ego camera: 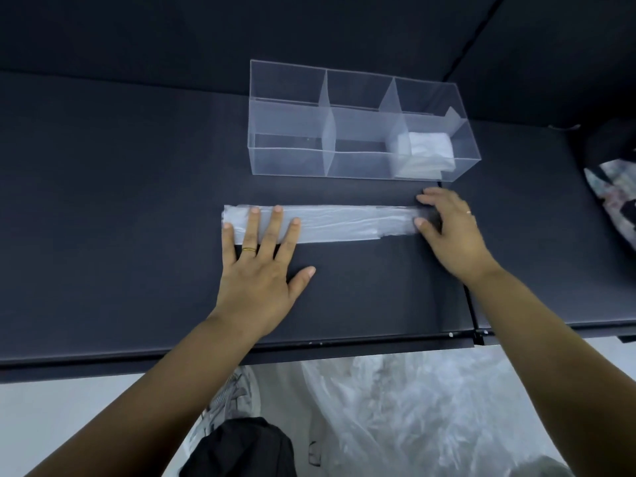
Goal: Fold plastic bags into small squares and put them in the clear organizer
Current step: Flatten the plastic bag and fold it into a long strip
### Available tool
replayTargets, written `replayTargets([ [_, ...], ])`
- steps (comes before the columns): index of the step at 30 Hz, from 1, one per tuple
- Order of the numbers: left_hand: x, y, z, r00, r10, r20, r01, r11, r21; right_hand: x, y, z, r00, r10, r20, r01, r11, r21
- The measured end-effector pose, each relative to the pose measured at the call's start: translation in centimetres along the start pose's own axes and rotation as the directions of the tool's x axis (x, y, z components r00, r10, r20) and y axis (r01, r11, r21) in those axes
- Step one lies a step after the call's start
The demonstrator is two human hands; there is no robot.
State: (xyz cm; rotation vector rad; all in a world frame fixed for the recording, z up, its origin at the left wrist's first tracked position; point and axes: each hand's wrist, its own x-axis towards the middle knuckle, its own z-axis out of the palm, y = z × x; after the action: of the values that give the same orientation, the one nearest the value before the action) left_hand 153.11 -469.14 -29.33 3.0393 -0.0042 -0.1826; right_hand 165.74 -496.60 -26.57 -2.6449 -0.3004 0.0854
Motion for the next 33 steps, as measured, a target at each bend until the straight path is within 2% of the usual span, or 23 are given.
replayTargets([
  [5, 0.0, 0.0, -0.4, 1.0, 0.026, -0.007, -0.027, 0.999, -0.023, 1.7, -0.3, -0.9, 0.996, 0.08, 0.05, -0.081, 0.996, 0.032],
  [8, 0.3, -1.3, -0.8, 0.995, 0.1, 0.001, -0.1, 0.994, -0.033, 0.6, -0.5, -1.8, 0.986, 0.123, 0.109, -0.142, 0.973, 0.183],
  [12, 0.8, -3.9, -1.9, 0.977, 0.214, -0.008, -0.213, 0.967, -0.137, -3.5, -1.6, -4.1, 0.925, 0.237, 0.297, -0.36, 0.798, 0.483],
  [15, 0.3, -1.9, -3.4, 0.945, 0.318, -0.078, -0.328, 0.914, -0.241, -7.6, -3.0, -6.0, 0.831, 0.316, 0.458, -0.539, 0.662, 0.522],
  [19, -2.1, 5.8, -4.0, 0.833, 0.542, -0.111, -0.533, 0.731, -0.426, -12.1, -6.5, -7.9, 0.761, 0.305, 0.572, -0.643, 0.469, 0.606],
  [21, -3.3, 8.5, -4.1, 0.828, 0.538, -0.157, -0.531, 0.663, -0.527, -13.2, -8.1, -8.4, 0.759, 0.215, 0.615, -0.643, 0.399, 0.654],
  [23, -4.0, 9.4, -4.5, 0.876, 0.44, -0.198, -0.439, 0.558, -0.704, -13.2, -9.1, -8.8, 0.778, 0.108, 0.619, -0.602, 0.41, 0.685],
  [25, -4.1, 9.1, -5.1, 0.937, 0.321, -0.137, -0.267, 0.404, -0.875, -12.2, -9.0, -8.9, 0.848, 0.077, 0.525, -0.492, 0.485, 0.723],
  [27, -3.8, 8.3, -5.9, 0.964, 0.265, -0.016, -0.063, 0.168, -0.984, -10.7, -8.3, -8.4, 0.912, 0.081, 0.403, -0.365, 0.609, 0.704],
  [28, -3.5, 7.9, -6.2, 0.966, 0.254, 0.049, 0.038, 0.047, -0.998, -9.9, -8.0, -7.8, 0.918, 0.039, 0.395, -0.325, 0.646, 0.691],
  [31, -2.4, 6.5, -6.2, 0.965, 0.206, 0.165, 0.21, -0.219, -0.953, -8.1, -7.7, -4.7, 0.835, -0.168, 0.523, -0.322, 0.622, 0.714],
  [33, -1.7, 5.6, -5.8, 0.953, 0.213, 0.217, 0.278, -0.322, -0.905, -7.4, -8.0, -2.6, 0.79, -0.164, 0.59, -0.363, 0.65, 0.667],
])
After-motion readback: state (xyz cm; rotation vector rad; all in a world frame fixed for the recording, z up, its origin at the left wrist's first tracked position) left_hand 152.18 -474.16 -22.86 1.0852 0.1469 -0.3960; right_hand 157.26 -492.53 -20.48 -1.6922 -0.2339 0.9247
